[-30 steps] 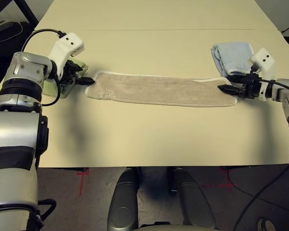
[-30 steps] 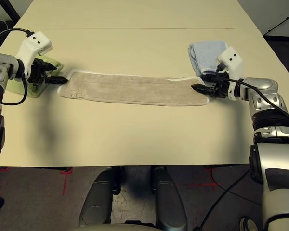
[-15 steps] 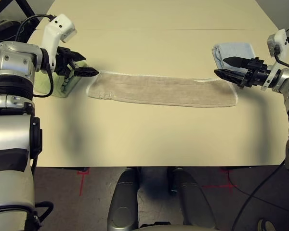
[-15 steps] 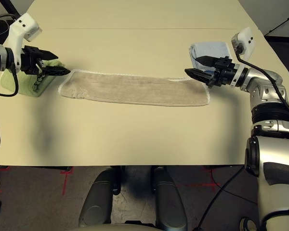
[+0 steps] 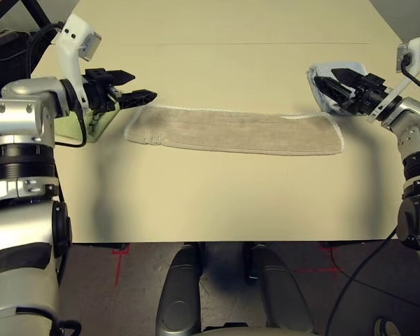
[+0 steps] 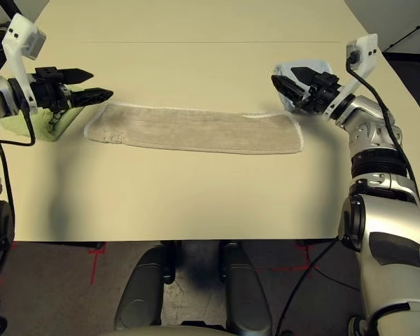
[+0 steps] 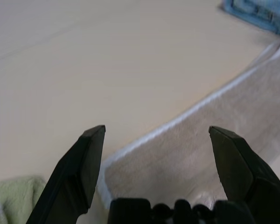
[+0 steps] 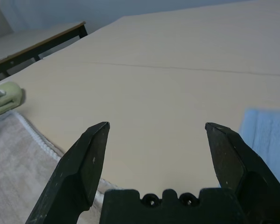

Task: Fold the towel and set it aside.

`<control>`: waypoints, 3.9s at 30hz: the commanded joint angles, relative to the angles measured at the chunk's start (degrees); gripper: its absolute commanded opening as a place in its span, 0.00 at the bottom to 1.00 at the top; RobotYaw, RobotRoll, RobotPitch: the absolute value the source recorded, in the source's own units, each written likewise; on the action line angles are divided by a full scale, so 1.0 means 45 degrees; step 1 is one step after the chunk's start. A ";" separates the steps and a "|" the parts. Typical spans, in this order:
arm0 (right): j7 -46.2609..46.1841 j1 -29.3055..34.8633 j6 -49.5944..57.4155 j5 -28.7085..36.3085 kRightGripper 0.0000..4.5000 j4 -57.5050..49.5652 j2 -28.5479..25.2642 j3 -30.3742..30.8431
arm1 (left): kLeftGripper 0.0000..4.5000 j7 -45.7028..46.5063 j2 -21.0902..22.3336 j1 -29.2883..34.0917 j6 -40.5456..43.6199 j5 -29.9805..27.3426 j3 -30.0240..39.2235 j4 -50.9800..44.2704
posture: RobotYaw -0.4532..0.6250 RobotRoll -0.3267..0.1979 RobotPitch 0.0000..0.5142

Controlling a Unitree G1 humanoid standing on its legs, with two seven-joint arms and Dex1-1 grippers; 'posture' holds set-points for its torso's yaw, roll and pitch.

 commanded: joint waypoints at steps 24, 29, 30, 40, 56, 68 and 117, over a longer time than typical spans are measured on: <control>0.3268 0.0859 -0.1749 -0.0668 0.99 -0.0553 -0.0933 0.1198 | 1.00 -0.3288 0.0786 0.4135 -0.5730 -0.1027 -0.1076 -0.0285 | 0.53 0.62 0.47; 0.4727 0.1055 -0.3101 -0.1095 0.99 0.0052 -0.1772 0.1503 | 1.00 -0.3408 0.0837 0.4219 -0.6050 -0.0991 -0.1165 -0.0135 | 0.53 0.62 0.46; 0.4810 0.1140 -0.2940 -0.1007 0.99 0.0083 -0.1916 0.1414 | 1.00 -0.3426 0.0847 0.4239 -0.6080 -0.0992 -0.1166 -0.0136 | 0.53 0.62 0.46; 0.3012 0.4063 0.3483 0.2025 0.99 -0.3777 -0.1880 -0.0616 | 1.00 -0.3232 0.0703 0.4312 -0.5748 -0.1265 -0.1107 -0.0505 | 0.52 0.62 0.46; -0.0889 0.6904 1.0910 0.6518 0.99 -0.8355 -0.1617 -0.3358 | 1.00 -0.2888 0.0647 0.4619 -0.4668 -0.1638 -0.1123 -0.1776 | 0.53 0.62 0.48; -0.3035 0.7891 1.3104 0.7871 0.99 -0.9508 -0.1318 -0.3867 | 1.00 -0.2859 0.0667 0.4699 -0.4582 -0.1634 -0.1161 -0.1829 | 0.53 0.62 0.49; -0.8203 0.6607 1.3519 0.7342 0.21 -0.9197 0.0462 -0.3567 | 1.00 -0.3006 0.0775 0.4234 -0.4352 -0.1570 -0.1316 -0.1715 | 0.53 0.62 0.48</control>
